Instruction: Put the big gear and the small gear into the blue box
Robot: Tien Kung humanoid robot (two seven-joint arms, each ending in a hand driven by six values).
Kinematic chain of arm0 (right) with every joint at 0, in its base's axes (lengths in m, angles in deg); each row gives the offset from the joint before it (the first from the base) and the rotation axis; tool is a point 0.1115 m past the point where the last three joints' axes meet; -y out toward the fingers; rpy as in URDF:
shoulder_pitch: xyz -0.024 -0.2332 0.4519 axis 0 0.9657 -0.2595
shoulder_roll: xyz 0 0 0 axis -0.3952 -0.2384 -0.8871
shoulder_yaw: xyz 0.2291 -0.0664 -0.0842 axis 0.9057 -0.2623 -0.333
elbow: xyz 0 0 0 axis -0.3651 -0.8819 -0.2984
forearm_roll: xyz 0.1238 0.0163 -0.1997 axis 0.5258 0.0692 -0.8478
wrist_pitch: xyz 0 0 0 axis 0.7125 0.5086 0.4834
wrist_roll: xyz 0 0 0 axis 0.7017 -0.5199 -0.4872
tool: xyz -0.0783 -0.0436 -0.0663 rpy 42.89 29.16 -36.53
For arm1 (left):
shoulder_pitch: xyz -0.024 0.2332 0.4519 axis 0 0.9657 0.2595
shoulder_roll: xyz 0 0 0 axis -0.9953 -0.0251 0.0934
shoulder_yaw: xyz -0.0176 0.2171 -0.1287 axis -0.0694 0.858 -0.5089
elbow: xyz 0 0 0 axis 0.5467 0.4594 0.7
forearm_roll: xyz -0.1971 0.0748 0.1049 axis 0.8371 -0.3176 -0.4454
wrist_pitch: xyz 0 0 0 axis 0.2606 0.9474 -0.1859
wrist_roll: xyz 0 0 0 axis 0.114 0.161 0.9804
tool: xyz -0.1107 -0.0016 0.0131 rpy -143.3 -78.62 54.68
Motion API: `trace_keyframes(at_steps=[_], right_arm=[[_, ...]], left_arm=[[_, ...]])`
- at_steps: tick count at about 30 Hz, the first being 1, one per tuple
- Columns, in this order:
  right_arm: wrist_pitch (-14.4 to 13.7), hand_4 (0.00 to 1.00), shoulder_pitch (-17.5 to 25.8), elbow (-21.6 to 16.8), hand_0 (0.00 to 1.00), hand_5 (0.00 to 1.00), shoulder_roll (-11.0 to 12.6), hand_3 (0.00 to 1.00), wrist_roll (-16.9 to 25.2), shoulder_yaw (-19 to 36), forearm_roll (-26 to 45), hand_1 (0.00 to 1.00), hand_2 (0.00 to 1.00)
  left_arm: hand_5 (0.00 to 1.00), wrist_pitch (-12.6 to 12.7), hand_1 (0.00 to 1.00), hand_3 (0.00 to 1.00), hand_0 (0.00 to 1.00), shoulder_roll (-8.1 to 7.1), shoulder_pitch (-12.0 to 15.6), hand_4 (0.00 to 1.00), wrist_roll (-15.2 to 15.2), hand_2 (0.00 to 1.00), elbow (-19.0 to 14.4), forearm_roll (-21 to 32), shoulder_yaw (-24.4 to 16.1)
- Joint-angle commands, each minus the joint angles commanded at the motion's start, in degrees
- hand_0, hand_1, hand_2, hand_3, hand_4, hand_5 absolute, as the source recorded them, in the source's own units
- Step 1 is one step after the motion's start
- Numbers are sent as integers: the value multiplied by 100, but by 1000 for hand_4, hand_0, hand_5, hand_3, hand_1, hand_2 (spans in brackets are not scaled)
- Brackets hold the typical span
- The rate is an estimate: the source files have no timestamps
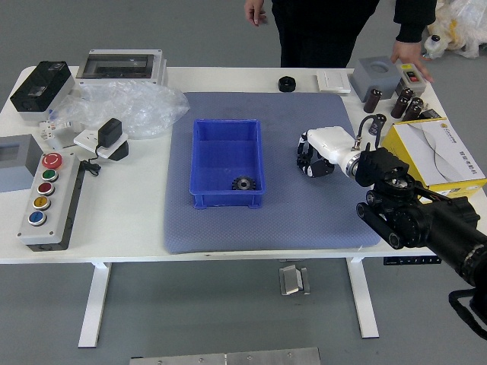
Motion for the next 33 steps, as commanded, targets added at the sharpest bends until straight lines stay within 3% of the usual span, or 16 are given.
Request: trace_keyframes(at_steps=[13,17,18,26,33], right_arm=[[-5,659,-25,-3,521,246,24,535,6,-10,60,388,447],[55,659,-18,33,521,246,21,535,-19,-23,51,388,447],[80,724,-16,41,511,268,19,581,-26,-29,50,390,452],[300,732,-13,52,499,305,16,595,-81,-100,47,388,453],[320,697,-18,38,505,306,25,578,-70,-143,90,386,449]], left_arm=[[306,2,822,828,853,-2,-2,673,0,805,0,5,-8],[306,1,822,828,853,2,-2,673,0,805,0,3,-11],[307,0,823,828,853,2,-1,674,0,805,0,4,-10],[306,1,822,828,853,-4,-2,675,0,805,0,4,-14],[307,-1,822,828,853,-4,3,674,0,805,0,3,-19]])
